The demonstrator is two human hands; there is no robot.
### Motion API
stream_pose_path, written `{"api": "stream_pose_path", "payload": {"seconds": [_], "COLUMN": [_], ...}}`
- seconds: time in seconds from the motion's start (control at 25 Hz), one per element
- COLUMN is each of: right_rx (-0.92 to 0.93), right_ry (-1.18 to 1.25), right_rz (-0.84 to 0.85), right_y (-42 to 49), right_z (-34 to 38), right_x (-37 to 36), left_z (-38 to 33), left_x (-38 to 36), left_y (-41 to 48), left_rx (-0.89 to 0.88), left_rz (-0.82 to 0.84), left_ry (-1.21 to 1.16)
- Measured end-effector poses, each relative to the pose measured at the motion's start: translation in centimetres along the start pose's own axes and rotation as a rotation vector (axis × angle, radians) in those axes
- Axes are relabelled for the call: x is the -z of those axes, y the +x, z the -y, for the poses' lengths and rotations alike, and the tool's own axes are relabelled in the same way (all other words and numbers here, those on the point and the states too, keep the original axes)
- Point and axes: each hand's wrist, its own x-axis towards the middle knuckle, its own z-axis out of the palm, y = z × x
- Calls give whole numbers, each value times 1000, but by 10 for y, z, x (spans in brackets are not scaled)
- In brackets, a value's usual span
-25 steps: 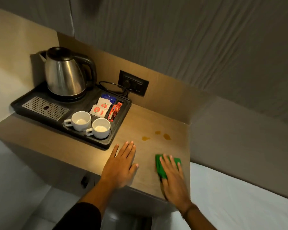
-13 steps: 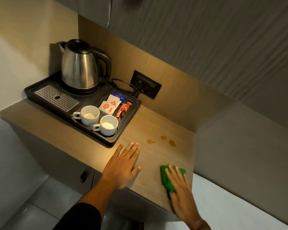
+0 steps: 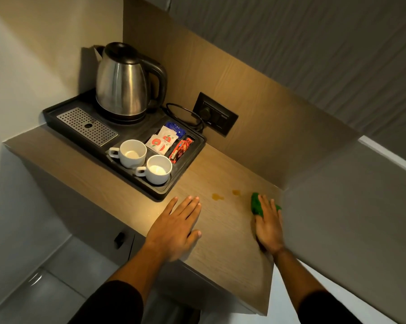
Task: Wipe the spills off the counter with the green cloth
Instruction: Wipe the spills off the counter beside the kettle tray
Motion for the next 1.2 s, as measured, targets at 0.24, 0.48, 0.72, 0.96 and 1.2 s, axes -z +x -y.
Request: {"api": "stream_pose_path", "payload": {"seconds": [0.24,0.48,0.72,0.96,1.2], "right_rx": [282,-4,377,200,419], "right_ry": [67,-7,80,31,82], "right_rz": [135,39,169,106,180], "right_y": [-16,50,-33,46,-22], "right_z": [27,56,28,91,17], "right_x": [-16,-11,-19,-27,-23], "left_z": [0,-2,-2,-2,-2], "left_x": [-1,3,3,3,4], "left_y": [1,1,2,2,2], "left_rx": [14,16,22,25,21], "left_rz": [1,9,13,2,-9], "left_ry": [-16,-26,-12,-25,-29]}}
